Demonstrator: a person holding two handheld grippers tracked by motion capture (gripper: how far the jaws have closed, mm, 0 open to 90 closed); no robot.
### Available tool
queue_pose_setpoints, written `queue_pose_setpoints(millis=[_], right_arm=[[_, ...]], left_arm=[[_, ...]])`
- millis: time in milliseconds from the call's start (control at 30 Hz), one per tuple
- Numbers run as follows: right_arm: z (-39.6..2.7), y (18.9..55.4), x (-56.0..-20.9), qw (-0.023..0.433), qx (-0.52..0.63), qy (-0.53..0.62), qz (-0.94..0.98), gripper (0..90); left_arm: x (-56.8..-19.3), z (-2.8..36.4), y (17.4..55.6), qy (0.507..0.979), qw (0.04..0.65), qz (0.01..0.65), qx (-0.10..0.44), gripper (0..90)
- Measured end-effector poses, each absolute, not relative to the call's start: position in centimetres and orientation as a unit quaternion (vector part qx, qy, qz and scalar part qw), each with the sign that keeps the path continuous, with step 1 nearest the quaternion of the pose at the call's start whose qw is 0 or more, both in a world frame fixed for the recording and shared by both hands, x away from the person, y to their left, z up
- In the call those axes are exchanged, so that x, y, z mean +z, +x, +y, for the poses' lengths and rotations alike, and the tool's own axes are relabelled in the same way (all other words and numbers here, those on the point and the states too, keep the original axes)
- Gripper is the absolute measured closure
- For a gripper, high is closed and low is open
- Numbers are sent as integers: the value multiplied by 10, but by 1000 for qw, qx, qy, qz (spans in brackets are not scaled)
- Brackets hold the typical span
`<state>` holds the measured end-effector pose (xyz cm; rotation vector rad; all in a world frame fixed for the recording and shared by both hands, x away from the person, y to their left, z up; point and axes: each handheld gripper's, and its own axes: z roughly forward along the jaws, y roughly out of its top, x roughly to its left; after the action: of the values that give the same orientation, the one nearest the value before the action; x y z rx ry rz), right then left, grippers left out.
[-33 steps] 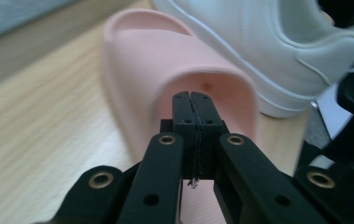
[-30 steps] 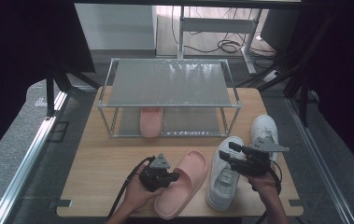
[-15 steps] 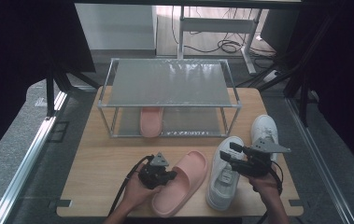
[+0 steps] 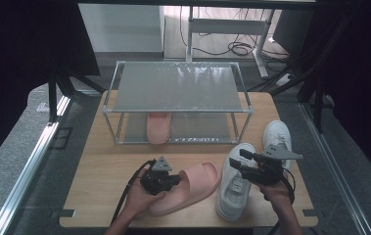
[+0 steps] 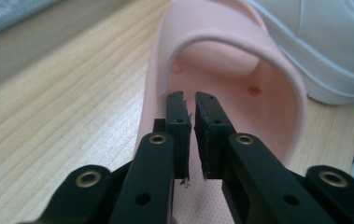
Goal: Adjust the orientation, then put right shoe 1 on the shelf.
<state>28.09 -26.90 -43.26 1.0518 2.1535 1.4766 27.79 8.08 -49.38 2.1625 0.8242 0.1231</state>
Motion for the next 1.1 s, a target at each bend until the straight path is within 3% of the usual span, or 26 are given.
queue_pose_setpoints(millis=[167,333,467,700,867,1100], right_arm=[[-267,284,-434,158,518,366,757,436],[-266,283,-435,155,518,365,758,436],[-268,280,-434,158,518,368,756,436],[-276,275,-430,169,521,375,748,437],[-277,275,-428,170,523,374,747,437],[-272,279,-432,162,520,368,753,436]], left_arm=[[-489,93,280,837,418,347,64,741],[-493,91,286,831,419,359,62,588],[-497,83,291,835,414,356,61,546],[-503,65,307,846,404,345,53,621],[-507,52,310,853,390,341,61,788],[-505,49,308,850,380,355,89,834]])
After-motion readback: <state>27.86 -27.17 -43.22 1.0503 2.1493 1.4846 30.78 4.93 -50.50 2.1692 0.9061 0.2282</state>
